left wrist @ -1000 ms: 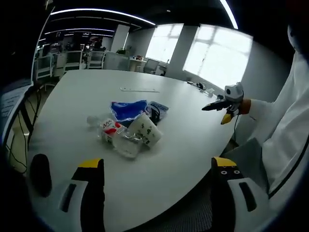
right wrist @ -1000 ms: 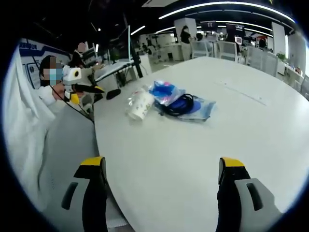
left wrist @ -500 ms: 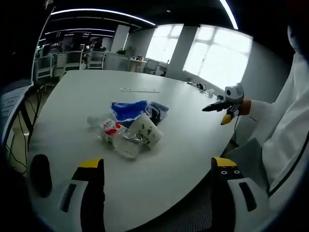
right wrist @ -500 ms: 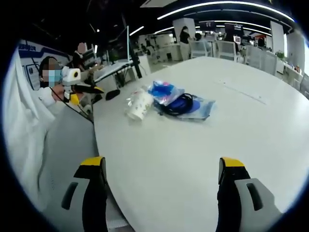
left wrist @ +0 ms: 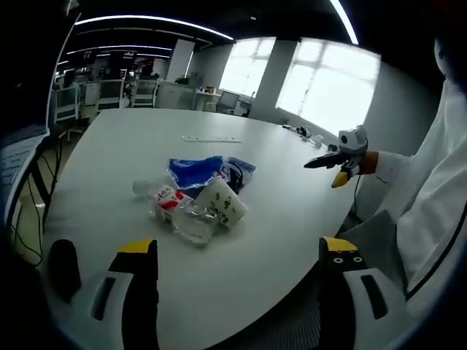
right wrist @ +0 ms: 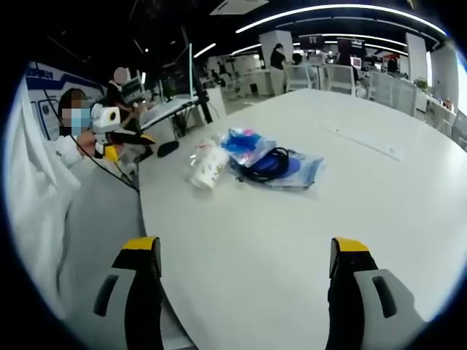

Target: Arrange the tabletop items into an orderly group along one side of the table until the central work area is clear of visible clutter.

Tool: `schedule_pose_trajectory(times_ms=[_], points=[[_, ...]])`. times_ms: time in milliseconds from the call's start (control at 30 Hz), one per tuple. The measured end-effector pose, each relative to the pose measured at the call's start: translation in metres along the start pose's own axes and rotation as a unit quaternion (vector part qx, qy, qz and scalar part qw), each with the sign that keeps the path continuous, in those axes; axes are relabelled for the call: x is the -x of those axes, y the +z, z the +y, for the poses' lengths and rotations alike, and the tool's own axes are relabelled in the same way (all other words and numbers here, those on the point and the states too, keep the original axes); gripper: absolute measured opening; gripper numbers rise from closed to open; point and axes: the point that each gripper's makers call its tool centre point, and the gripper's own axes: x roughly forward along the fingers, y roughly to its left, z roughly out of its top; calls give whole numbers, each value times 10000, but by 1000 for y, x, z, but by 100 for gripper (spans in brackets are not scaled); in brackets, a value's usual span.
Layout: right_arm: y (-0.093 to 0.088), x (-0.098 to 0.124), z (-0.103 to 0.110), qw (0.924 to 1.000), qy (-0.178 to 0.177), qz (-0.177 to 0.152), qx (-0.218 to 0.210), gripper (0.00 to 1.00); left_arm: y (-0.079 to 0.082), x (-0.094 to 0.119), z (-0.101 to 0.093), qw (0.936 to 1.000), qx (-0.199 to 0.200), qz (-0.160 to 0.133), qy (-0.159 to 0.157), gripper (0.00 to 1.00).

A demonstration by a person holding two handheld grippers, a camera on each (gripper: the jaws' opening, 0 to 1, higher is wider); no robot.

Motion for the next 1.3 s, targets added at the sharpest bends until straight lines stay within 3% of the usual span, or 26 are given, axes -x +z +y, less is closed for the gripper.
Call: schedule_pose_trajectory(times_ms=[1300], points=[[61, -25, -12, 9990, -83, -424, 135, 89, 43, -21, 18, 9995, -280, -133, -93, 91]])
